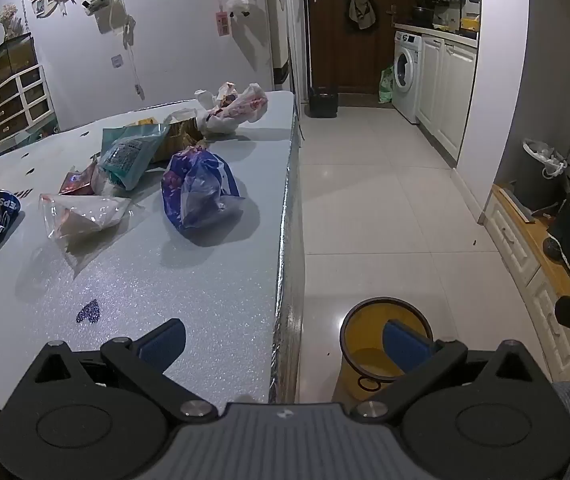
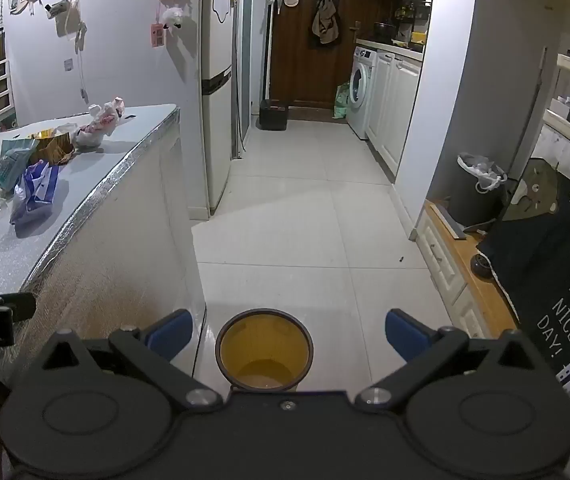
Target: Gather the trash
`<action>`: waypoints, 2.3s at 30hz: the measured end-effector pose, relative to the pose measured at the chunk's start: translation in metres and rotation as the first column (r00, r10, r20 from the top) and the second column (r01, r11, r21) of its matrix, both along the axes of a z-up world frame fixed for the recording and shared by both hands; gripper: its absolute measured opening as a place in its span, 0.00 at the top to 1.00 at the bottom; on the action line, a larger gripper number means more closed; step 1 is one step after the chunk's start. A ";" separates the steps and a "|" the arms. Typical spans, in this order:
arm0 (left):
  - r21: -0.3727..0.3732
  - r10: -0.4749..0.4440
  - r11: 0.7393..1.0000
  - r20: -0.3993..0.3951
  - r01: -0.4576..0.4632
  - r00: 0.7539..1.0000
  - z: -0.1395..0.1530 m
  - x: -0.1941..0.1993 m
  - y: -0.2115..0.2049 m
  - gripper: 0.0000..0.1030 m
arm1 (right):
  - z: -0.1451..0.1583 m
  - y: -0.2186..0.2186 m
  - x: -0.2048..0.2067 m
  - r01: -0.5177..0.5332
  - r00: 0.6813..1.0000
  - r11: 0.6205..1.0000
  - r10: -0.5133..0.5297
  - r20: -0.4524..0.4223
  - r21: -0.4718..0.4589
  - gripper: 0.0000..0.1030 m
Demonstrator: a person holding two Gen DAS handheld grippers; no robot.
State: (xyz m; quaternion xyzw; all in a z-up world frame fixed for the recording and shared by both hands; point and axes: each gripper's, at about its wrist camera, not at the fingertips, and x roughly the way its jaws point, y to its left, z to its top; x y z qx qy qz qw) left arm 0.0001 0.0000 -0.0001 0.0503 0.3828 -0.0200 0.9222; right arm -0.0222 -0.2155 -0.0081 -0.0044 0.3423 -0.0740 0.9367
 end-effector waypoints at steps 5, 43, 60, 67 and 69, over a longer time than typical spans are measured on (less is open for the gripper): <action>0.001 0.000 1.000 0.003 0.000 1.000 0.000 0.000 0.000 0.00 | 0.000 0.000 0.000 0.001 1.000 1.000 -0.001 0.000 0.001 0.00; -0.005 -0.011 1.000 0.007 0.011 1.000 0.003 -0.002 -0.010 0.00 | 0.000 -0.001 0.000 0.004 1.000 1.000 -0.004 -0.001 -0.003 0.00; -0.005 -0.011 1.000 0.008 0.011 1.000 0.003 -0.002 -0.010 0.00 | 0.000 -0.005 -0.002 0.005 1.000 1.000 -0.005 -0.003 -0.003 0.00; -0.006 -0.011 1.000 0.008 0.012 1.000 0.003 -0.002 -0.011 0.00 | -0.002 -0.007 -0.004 0.011 1.000 1.000 -0.011 -0.005 -0.001 0.00; -0.006 -0.012 1.000 0.008 0.012 1.000 0.004 -0.002 -0.012 0.00 | -0.003 -0.007 -0.004 0.011 1.000 1.000 -0.011 -0.006 -0.001 0.00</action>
